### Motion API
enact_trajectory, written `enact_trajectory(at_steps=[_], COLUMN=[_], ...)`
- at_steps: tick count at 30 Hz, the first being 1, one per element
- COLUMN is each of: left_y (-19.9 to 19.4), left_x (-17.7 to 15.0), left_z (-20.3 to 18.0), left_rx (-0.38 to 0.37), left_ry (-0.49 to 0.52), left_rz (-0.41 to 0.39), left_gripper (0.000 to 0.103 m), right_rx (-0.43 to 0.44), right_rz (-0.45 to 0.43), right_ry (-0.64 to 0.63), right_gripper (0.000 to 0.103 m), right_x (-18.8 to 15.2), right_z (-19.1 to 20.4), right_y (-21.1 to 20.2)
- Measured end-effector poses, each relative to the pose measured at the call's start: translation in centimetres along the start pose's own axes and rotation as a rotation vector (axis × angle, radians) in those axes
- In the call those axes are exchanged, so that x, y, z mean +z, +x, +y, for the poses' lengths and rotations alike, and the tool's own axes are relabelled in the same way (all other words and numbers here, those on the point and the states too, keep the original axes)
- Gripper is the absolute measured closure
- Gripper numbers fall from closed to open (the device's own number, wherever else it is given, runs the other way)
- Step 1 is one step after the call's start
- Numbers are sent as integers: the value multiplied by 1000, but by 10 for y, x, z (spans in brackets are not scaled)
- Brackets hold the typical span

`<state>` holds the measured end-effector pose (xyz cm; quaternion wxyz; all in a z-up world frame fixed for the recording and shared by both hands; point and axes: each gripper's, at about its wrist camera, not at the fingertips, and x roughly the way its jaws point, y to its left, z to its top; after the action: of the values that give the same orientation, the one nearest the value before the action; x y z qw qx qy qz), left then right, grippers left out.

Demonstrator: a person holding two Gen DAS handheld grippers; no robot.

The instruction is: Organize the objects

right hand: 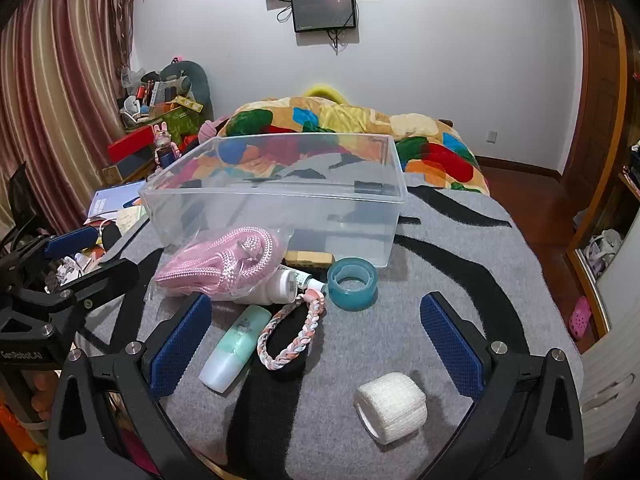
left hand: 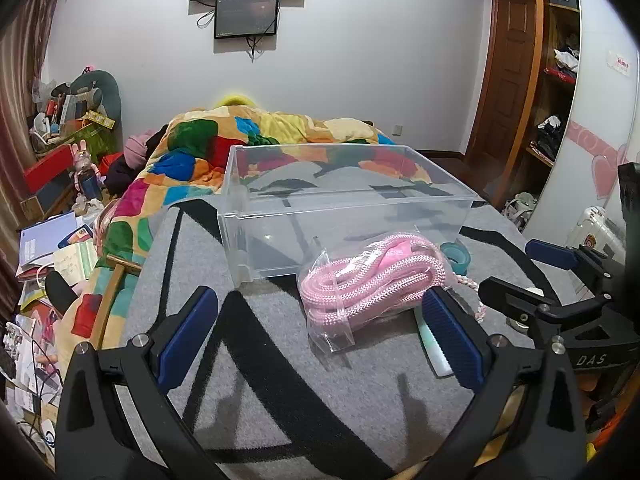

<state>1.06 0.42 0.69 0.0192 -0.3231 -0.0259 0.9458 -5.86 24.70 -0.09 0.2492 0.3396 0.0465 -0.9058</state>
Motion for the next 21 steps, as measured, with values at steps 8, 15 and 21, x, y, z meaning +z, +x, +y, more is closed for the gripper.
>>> enact_trajectory(at_steps=[8, 15, 21], left_y=[2, 4, 3], left_x=[2, 1, 1], left_z=[3, 6, 7], left_rx=[-8, -13, -15], left_ry=[-18, -27, -33], left_rz=[11, 19, 20], left_gripper=[0, 0, 0], right_rx=[3, 5, 5], right_rz=[-1, 0, 1], right_ry=[-1, -2, -2], right_gripper=[0, 0, 0], right_x=[-1, -1, -1], right_z=[0, 1, 1], right_y=[0, 1, 0])
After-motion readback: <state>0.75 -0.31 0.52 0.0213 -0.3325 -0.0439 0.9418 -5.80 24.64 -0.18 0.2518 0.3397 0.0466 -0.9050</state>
